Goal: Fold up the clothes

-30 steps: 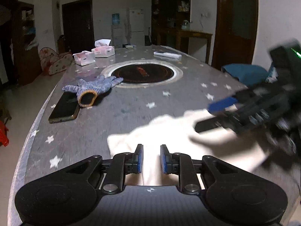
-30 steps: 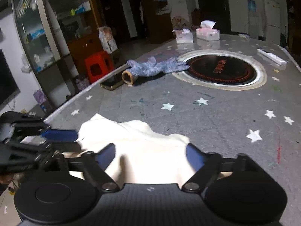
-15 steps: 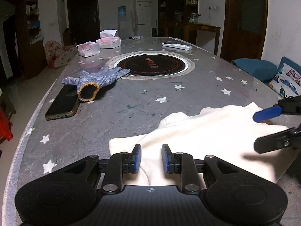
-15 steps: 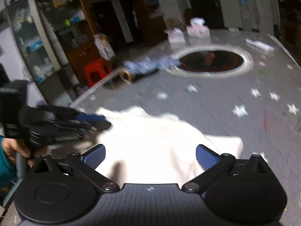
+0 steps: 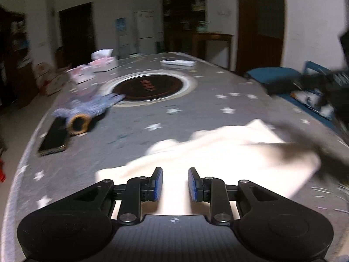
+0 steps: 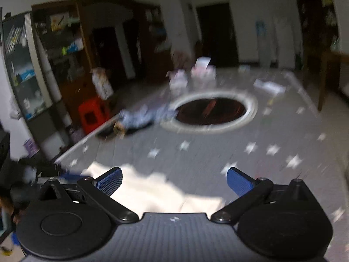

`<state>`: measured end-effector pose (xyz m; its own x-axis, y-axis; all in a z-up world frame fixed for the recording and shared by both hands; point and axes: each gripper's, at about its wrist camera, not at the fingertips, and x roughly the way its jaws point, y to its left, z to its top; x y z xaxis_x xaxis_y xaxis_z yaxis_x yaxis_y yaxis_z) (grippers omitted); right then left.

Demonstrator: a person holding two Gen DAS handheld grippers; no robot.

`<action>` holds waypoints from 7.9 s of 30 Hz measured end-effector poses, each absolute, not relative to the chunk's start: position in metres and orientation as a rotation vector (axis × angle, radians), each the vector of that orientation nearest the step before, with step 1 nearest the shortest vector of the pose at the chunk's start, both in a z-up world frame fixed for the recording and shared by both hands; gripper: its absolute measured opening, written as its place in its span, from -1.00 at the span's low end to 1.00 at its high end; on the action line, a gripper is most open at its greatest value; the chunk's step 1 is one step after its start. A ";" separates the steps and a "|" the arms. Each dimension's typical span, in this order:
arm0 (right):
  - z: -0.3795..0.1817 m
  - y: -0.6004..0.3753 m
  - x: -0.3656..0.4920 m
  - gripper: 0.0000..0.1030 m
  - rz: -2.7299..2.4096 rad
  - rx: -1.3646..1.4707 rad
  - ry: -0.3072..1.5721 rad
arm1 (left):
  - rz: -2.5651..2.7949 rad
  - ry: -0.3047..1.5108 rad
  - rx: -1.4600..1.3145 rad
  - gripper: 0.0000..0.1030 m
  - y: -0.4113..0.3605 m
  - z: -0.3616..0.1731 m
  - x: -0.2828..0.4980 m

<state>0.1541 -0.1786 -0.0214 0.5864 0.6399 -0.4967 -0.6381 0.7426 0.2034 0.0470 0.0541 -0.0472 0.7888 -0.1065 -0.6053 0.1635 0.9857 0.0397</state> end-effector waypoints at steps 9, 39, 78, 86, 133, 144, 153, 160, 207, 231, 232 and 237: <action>-0.005 -0.188 0.165 1.00 0.676 -0.014 0.572 | -0.332 0.623 0.096 -0.45 -0.011 -0.043 0.057; -0.075 -0.164 0.180 1.00 0.533 -0.346 0.661 | -0.415 0.573 0.136 -0.32 -0.042 -0.050 0.007; -0.059 -0.098 0.125 1.00 0.822 -0.314 0.653 | -0.107 0.603 -0.185 -0.19 0.105 -0.053 -0.028; -0.068 -0.077 0.164 1.00 0.928 -0.151 0.803 | -0.113 0.633 -0.181 -0.13 0.105 -0.063 -0.026; -0.074 -0.172 0.123 1.00 0.737 -0.269 0.741 | -0.062 0.684 -0.160 -0.08 0.068 -0.059 0.034; -0.073 -0.176 0.115 1.00 0.657 -0.253 0.717 | -0.028 0.677 -0.060 -0.06 0.058 -0.059 0.022; -0.066 -0.153 0.082 1.00 0.730 -0.367 0.628 | -0.103 0.638 0.097 -0.01 0.024 -0.056 -0.002; -0.060 -0.148 0.071 1.00 0.727 -0.411 0.590 | -0.102 0.613 0.148 0.07 0.018 -0.056 -0.011; -0.065 -0.031 0.023 -0.51 1.092 -0.739 0.465 | -0.010 0.679 -0.611 0.63 0.143 -0.042 0.000; -0.036 -0.079 0.039 -0.52 1.099 -0.424 0.497 | -0.100 0.814 -1.094 -0.19 0.139 -0.092 0.049; -0.037 -0.080 0.040 -0.39 1.100 -0.414 0.504 | -0.093 0.814 -1.083 -0.25 0.139 -0.092 0.049; -0.037 -0.102 0.051 -0.17 1.035 -0.331 0.543 | -0.083 0.810 -1.020 -0.49 0.138 -0.091 0.048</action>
